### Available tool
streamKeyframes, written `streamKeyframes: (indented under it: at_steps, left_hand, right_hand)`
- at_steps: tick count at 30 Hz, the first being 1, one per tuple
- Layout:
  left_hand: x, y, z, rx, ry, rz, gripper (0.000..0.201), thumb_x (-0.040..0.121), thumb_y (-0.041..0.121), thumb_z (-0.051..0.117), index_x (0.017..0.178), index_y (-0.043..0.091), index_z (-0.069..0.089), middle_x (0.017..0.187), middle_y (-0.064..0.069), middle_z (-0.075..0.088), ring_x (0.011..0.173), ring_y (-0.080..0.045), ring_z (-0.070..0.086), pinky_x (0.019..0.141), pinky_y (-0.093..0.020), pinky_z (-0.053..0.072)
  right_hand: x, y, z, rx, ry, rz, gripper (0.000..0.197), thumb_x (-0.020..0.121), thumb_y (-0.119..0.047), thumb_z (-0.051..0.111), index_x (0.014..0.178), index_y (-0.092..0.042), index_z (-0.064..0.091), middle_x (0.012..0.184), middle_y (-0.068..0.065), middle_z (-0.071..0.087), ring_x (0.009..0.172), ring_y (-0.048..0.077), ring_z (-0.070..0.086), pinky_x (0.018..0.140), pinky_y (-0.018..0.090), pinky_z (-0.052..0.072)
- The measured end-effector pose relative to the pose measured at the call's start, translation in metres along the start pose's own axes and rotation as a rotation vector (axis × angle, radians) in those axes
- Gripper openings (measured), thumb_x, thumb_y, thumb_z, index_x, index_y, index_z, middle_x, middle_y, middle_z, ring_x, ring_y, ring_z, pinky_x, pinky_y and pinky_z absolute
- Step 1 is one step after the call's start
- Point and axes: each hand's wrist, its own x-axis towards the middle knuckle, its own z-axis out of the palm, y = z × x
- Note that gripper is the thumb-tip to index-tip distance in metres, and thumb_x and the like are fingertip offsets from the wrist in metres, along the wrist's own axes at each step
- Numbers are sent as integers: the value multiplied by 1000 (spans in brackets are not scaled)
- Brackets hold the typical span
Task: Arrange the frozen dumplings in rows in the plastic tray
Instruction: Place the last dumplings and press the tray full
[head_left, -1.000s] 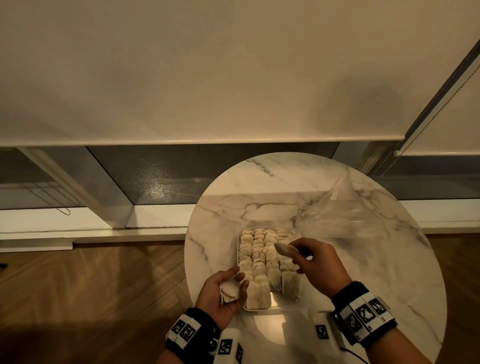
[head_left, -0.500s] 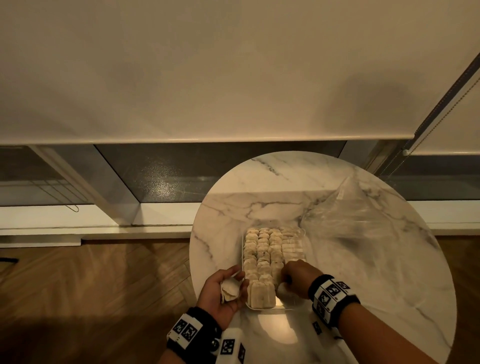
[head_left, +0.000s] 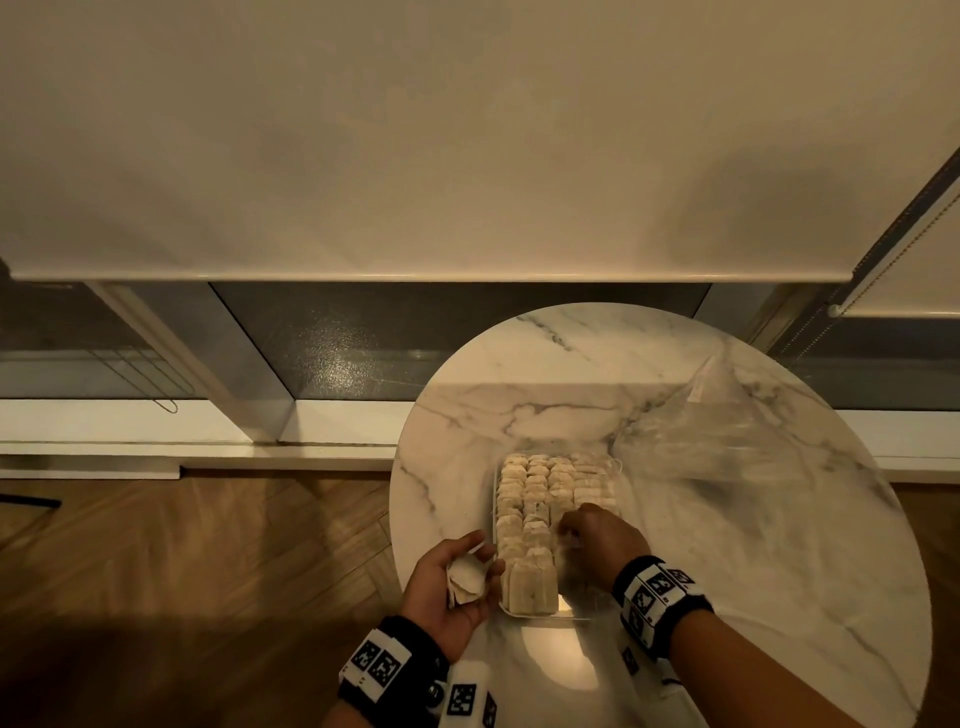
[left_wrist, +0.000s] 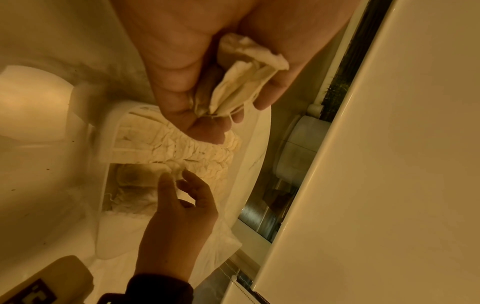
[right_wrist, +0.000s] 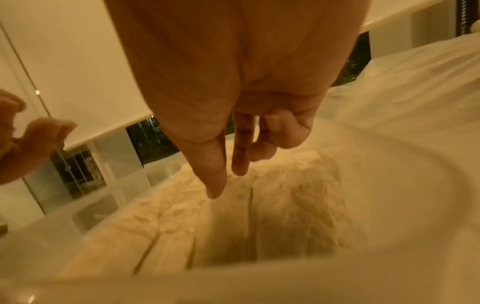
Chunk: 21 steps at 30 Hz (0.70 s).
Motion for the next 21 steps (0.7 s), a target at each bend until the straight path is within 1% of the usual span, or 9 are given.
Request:
streamKeyframes:
  at_steps: [2, 4, 7, 10, 13, 15, 18, 19, 21]
  left_hand:
    - [0, -2, 1, 1, -21, 3, 34, 72, 16, 67, 104, 5, 68, 88, -12, 67, 74, -28, 64, 58, -32, 53]
    - [1, -4, 2, 6, -49, 1, 35, 73, 18, 67, 107, 6, 68, 95, -14, 67, 82, -29, 65, 63, -34, 54]
    - [2, -7, 5, -15, -81, -9, 39, 76, 20, 64, 112, 6, 65, 108, -17, 65, 93, -33, 65, 72, -41, 56]
    - [4, -10, 10, -25, -104, -11, 47, 73, 19, 67, 118, 4, 63, 118, -20, 62, 108, -37, 60, 81, -45, 54]
    - [-1, -13, 22, -9, -199, -31, 41, 67, 18, 70, 105, 3, 72, 112, -20, 66, 104, -34, 61, 92, -45, 47]
    - [-4, -16, 27, 18, -235, -43, 31, 71, 18, 66, 94, 1, 77, 104, -20, 71, 97, -31, 63, 91, -43, 46]
    - [2, -18, 26, 39, -187, -35, 41, 78, 19, 65, 117, 5, 68, 111, -20, 69, 99, -32, 63, 88, -44, 50]
    - [4, -18, 26, 40, -173, -39, 43, 81, 20, 64, 122, 7, 64, 112, -20, 68, 98, -32, 64, 83, -43, 52]
    - [7, -17, 24, 27, -164, -48, 37, 87, 20, 59, 122, 8, 61, 108, -20, 67, 85, -31, 67, 69, -39, 54]
  right_hand:
    - [-8, 2, 1, 67, 105, -7, 27, 89, -38, 60, 116, -36, 62, 113, -11, 57, 103, 13, 59, 87, 32, 52]
    - [-22, -4, -2, 154, 210, -52, 24, 90, -43, 60, 112, -36, 64, 106, -15, 57, 94, 4, 57, 82, 27, 52]
    - [-54, -27, -12, 334, 255, -226, 25, 86, -53, 60, 104, -37, 68, 93, -20, 58, 78, 0, 54, 71, 18, 46]
    - [-77, -51, -19, 419, 228, -394, 24, 83, -54, 66, 99, -37, 69, 91, -21, 58, 84, 0, 53, 70, 12, 42]
    - [-79, -59, -16, 383, 274, -432, 31, 80, -57, 66, 103, -35, 67, 96, -19, 58, 88, -4, 49, 74, 11, 39]
    - [-75, -58, -12, 314, 281, -433, 35, 79, -58, 62, 105, -35, 66, 100, -17, 59, 92, -3, 48, 78, 16, 41]
    - [-71, -53, -9, 274, 308, -425, 28, 83, -51, 62, 104, -33, 66, 100, -15, 59, 90, -1, 45, 77, 17, 41]
    - [-70, -52, -9, 274, 313, -418, 24, 84, -47, 64, 103, -32, 66, 98, -14, 59, 87, -2, 44, 75, 15, 39]
    - [-70, -50, -11, 285, 295, -410, 17, 86, -39, 66, 100, -29, 67, 95, -11, 62, 83, 1, 47, 74, 18, 41]
